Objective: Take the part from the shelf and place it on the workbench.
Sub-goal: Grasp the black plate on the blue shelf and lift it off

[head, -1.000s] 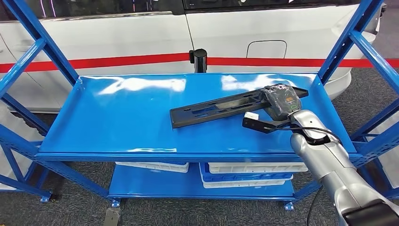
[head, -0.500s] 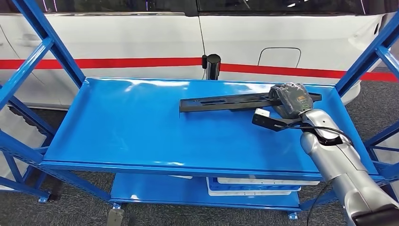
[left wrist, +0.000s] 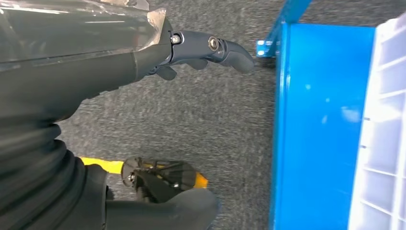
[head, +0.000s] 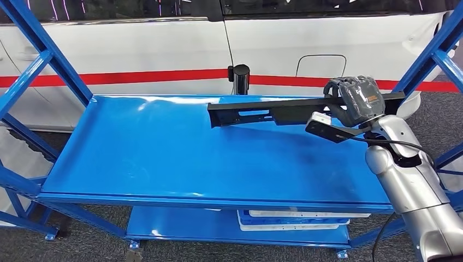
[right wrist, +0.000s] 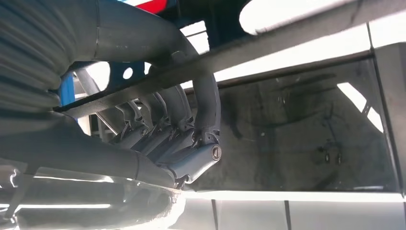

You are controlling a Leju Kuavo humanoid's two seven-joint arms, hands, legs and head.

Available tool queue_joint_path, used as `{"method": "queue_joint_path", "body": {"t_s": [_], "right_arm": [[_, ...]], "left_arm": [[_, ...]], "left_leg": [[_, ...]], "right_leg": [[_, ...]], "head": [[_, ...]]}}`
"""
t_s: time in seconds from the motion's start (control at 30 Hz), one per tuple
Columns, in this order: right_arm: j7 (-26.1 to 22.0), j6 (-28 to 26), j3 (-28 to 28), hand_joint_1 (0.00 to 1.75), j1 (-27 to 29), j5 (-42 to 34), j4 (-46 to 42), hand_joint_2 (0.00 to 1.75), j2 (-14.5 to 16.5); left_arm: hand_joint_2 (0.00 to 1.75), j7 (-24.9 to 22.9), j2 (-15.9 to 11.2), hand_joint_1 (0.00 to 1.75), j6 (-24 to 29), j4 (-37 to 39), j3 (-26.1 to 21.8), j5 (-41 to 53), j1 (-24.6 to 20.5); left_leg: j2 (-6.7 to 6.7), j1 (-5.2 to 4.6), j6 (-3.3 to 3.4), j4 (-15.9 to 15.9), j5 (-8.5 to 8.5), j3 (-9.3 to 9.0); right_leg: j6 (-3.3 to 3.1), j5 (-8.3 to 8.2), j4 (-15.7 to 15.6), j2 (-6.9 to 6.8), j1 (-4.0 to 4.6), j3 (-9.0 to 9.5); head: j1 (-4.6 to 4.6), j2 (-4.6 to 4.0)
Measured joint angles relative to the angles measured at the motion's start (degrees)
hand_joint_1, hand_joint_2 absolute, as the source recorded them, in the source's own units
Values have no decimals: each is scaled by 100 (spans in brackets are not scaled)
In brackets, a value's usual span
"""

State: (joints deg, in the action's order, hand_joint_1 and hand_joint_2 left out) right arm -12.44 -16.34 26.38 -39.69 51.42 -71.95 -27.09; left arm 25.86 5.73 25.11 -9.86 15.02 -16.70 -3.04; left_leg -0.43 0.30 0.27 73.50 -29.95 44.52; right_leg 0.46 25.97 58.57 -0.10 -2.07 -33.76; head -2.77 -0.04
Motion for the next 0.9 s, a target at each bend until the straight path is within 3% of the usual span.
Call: {"method": "queue_joint_path", "body": {"t_s": [0.03, 0.07, 0.17, 0.27, 0.33, 0.4, 0.47, 0.5, 0.53, 0.57, 0.6, 0.67, 0.7, 0.77, 0.8, 0.83, 0.9], "right_arm": [[0, -28, -19, 152, 27, 25, -12, 175, 11], [1, -48, -35, 152, 47, 56, -16, 175, 25], [3, -65, -77, 152, 56, 131, -16, 175, 64], [7, -69, -96, 152, 61, 167, -15, 175, 90], [8, -69, -107, 152, 80, 176, -14, 175, 96], [17, -69, -129, 152, 116, 179, -14, 175, 85], [25, -70, -145, 152, 182, 180, -14, 175, 71], [28, -70, -152, 152, 224, 180, -14, 175, 66], [32, -71, -159, 152, 262, 181, -14, 175, 63], [37, -71, -170, 152, 290, 181, -14, 175, 63], [41, -71, -184, 152, 306, 182, -14, 175, 62], [46, -72, -212, 152, 321, 184, -17, 175, 62], [50, -75, -224, 152, 324, 186, -19, 175, 57], [57, -81, -235, 152, 340, 191, -20, 175, 55], [59, -85, -237, 152, 338, 191, -20, 175, 54], [60, -85, -235, 152, 342, 192, -20, 175, 60], [59, -87, -233, 152, 340, 194, -20, 175, 67]], "left_arm": [[175, -47, -1, 0, -3, 2, -1, 24, 1], [175, -81, -2, 0, -8, 4, 1, 56, 0], [175, -109, -12, 0, -44, 4, 6, 131, -10], [175, -114, -19, 0, -139, 4, 19, 171, -10], [175, -116, -15, 0, -169, 4, 28, 193, -12], [175, -123, -12, 0, -179, 4, 49, 216, -17], [175, -132, -9, 0, -204, 4, 80, 224, -17], [175, -137, -5, 0, -216, 4, 93, 227, -15], [175, -140, -1, 0, -224, 4, 103, 228, -15], [175, -142, 3, 0, -228, 4, 108, 230, -15], [175, -143, 7, 0, -229, 4, 111, 232, -16], [175, -143, 9, 0, -229, 4, 113, 232, -16], [175, -144, 10, 0, -229, 4, 114, 234, -17], [175, -146, 13, 0, -229, 5, 116, 237, -13], [175, -147, 8, 0, -229, 6, 117, 238, -10], [175, -148, 4, 0, -229, 8, 118, 238, -4], [175, -150, -6, 0, -229, 10, 119, 238, 1]], "left_leg": [[12, 23, -14, -14, 63, 7], [20, 40, -16, -242, 214, -98], [23, 31, 42, -1299, 664, -640], [7, -33, 131, -1494, 704, -728], [11, -41, 239, -1583, 769, -757], [19, -42, 343, -1671, 848, -766], [16, -71, 395, -1678, 892, -717], [14, -84, 406, -1677, 917, -685], [11, -94, 408, -1674, 944, -650], [7, -100, 399, -1666, 974, -611], [4, -104, 384, -1650, 1003, -568], [-2, -111, 335, -1599, 1052, -490], [-7, -120, 308, -1565, 1074, -463], [-20, -136, 257, -1546, 1130, -435], [-27, -132, 234, -1536, 1142, -414], [-26, -120, 201, -1503, 1081, -377], [-14, -75, 114, -1139, 657, -235]], "right_leg": [[1, 0, 2, -4, -3, 4], [4, 0, 3, -7, -8, 10], [37, 9, 0, -1, 2, 12], [156, 1, -29, -3, 16, 2], [211, 68, 22, -10, 17, -29], [154, 363, 437, -10, 27, -200], [90, 738, 1155, -5, 35, -476], [100, 841, 1409, -3, 38, -555], [137, 851, 1461, -3, 39, -532], [189, 781, 1283, -3, 40, -389], [239, 668, 915, -3, 36, -146], [266, 476, 224, 10, 54, 305], [247, 424, 51, 23, 74, 396], [185, 355, 26, 45, 113, 364], [144, 334, 11, 34, 83, 338], [98, 294, 8, 23, 55, 315], [-4, 185, -1, -3, 3, 233]], "head": [[-1, 0], [-1, 0], [2, -1], [8, 0], [10, 0], [22, 0], [32, 0], [33, 0], [33, 0], [34, 0], [34, 0], [32, 0], [33, 0], [33, 0], [35, 0], [29, 0], [17, 0]]}}
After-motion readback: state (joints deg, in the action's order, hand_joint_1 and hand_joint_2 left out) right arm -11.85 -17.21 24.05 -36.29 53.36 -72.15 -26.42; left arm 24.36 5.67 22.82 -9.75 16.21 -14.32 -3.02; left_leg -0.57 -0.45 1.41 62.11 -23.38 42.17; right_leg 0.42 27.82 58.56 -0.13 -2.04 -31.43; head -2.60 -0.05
